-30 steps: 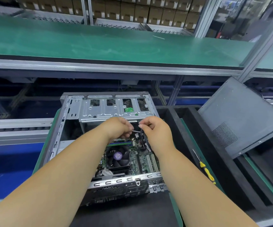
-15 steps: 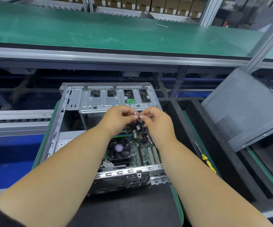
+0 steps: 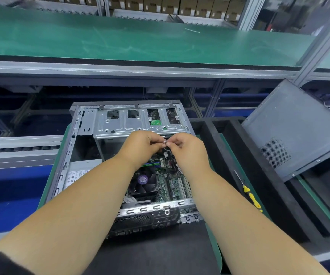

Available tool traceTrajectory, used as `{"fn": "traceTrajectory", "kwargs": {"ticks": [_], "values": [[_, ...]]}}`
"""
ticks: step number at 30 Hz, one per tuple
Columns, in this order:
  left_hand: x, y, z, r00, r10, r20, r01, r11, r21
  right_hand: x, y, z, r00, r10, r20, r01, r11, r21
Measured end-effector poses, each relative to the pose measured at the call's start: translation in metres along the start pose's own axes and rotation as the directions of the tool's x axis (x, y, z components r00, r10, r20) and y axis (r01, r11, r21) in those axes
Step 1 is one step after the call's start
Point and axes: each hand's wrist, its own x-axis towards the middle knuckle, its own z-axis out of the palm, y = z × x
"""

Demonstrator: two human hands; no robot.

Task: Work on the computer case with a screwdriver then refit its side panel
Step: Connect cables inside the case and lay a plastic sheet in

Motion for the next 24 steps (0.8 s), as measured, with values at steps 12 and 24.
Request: {"fn": "traceTrajectory", "kwargs": {"ticks": [12, 24], "values": [[0.0019, -0.0007, 0.0026, 0.999, -0.034, -0.006, 0.034, 0.999, 0.011, -0.0007, -0.0014, 0.0066, 0.999, -0.003, 0.052, 0.001, 1.0, 0.03], [-0.0009, 0.006, 0.0044, 0.976, -0.167, 0.143, 0.208, 0.909, -0.36, -0.0006, 0.0014, 0.007, 1.0, -0.013, 0.022, 0.012, 1.0, 0.024]]}}
